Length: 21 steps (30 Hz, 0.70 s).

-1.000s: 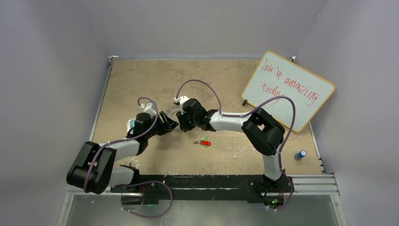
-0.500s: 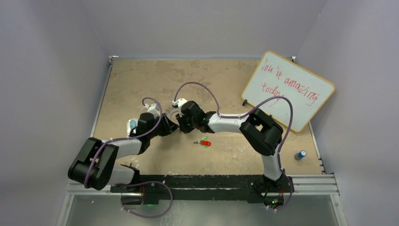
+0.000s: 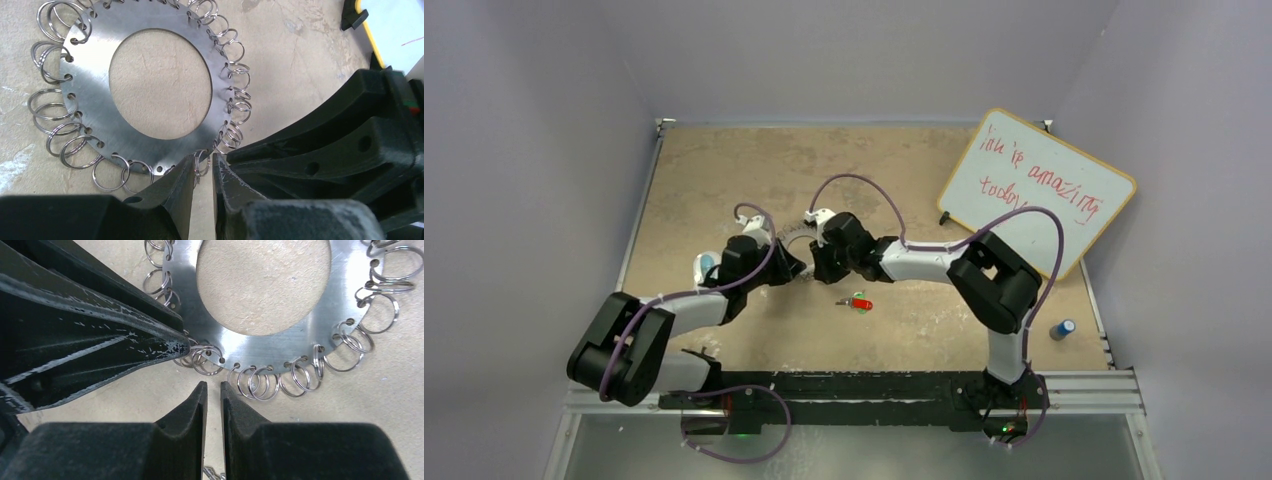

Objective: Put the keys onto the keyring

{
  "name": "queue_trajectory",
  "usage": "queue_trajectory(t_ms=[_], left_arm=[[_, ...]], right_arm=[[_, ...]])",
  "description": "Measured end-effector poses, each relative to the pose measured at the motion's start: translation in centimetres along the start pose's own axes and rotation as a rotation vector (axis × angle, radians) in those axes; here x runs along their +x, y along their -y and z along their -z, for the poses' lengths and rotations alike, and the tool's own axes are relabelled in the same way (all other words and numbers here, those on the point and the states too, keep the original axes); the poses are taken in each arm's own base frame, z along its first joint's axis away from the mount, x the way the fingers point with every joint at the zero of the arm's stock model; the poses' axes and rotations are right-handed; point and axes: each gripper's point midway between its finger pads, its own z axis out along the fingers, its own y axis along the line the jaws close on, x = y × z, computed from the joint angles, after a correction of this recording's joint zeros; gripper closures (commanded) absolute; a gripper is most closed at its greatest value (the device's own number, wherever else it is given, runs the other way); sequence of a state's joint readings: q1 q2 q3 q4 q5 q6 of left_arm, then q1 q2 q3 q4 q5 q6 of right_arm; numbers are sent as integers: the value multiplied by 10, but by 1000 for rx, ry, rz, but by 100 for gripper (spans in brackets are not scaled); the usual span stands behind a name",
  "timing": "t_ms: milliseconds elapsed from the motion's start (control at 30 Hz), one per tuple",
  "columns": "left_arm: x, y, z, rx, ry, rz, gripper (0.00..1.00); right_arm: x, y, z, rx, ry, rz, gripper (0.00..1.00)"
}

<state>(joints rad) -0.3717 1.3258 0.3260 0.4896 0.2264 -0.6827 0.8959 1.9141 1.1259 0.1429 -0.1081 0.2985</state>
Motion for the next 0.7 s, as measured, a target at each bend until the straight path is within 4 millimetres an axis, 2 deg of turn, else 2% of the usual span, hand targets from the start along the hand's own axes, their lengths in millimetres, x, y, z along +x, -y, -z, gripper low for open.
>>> queue_trajectory(t_ms=[233, 467, 567, 700], left_arm=[[5, 0, -5, -10, -20, -28, 84], [17, -8, -11, -40, -72, -44, 92], [17, -8, -12, -41, -77, -48, 100], [18, -7, -12, -33, -82, -49, 100]], right_arm=[[-14, 0, 10, -30, 40, -25, 82], [-13, -1, 10, -40, 38, -27, 82], [-12, -2, 10, -45, 37, -26, 81], [-12, -2, 10, -52, 34, -17, 79]])
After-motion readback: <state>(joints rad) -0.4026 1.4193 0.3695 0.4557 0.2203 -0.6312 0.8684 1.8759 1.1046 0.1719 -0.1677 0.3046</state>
